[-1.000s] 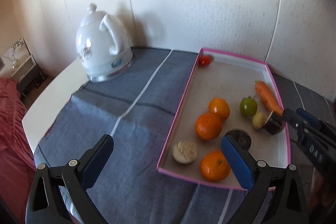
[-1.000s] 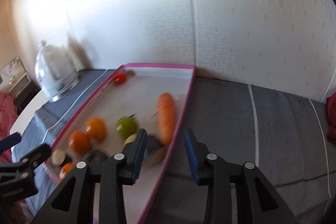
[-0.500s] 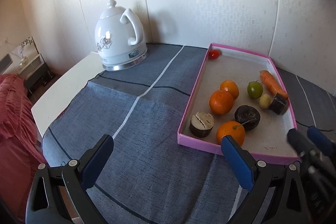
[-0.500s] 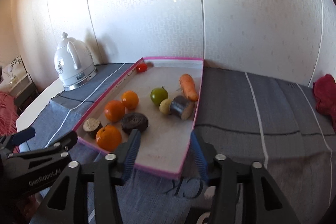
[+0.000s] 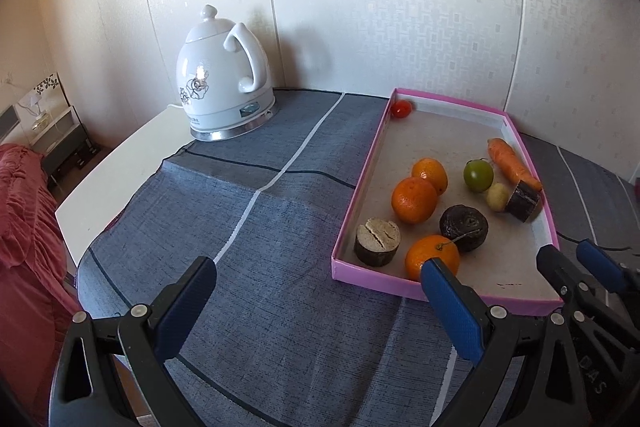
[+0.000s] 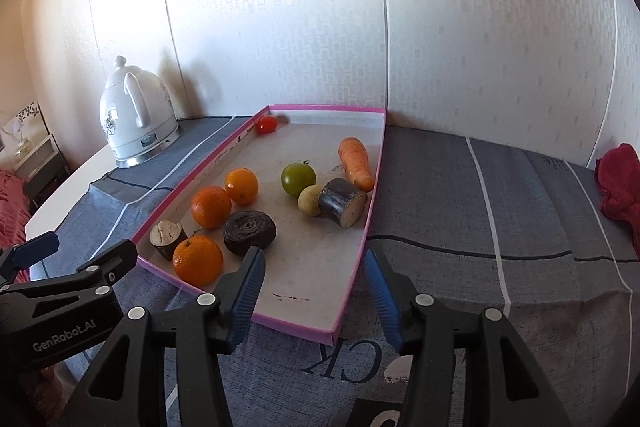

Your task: Organize fruits

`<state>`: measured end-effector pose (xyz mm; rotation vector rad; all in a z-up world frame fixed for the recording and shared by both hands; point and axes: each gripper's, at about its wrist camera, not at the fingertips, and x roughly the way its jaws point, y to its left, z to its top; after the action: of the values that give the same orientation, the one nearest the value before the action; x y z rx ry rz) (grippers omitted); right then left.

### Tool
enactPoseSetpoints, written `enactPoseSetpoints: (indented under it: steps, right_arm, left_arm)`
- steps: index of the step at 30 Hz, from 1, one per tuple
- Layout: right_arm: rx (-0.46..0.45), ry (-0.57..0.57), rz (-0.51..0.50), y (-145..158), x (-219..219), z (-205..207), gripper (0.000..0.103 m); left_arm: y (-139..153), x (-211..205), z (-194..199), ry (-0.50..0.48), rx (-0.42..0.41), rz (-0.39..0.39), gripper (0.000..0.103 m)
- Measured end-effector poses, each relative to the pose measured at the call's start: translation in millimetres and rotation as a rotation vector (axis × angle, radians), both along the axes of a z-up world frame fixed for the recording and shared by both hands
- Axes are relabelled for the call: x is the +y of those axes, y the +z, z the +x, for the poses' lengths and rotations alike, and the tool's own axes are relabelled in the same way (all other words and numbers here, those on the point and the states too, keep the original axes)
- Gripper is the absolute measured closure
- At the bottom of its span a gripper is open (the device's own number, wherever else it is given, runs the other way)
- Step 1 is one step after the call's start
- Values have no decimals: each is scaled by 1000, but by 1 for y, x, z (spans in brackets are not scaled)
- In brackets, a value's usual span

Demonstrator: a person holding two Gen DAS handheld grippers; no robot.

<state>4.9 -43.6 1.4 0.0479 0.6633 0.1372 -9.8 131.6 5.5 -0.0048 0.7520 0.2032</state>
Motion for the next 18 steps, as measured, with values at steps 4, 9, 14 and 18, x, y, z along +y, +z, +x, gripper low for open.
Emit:
enactPoseSetpoints:
  steps: [4, 9, 14, 18]
  right_arm:
    - [3, -1, 4, -1, 0, 0, 50]
    - [6, -4, 5, -1, 0, -1, 50]
    - [14, 0, 13, -2, -1, 0, 50]
    - [19, -5, 6, -3, 0, 1, 45]
  left_arm:
    - [0, -1, -1, -10, -2, -1, 0]
    - [0, -1, -1, -12, 2, -9, 0]
    - [0, -1, -1, -15, 5, -7, 0]
    - [0, -2, -1, -16, 6, -7, 0]
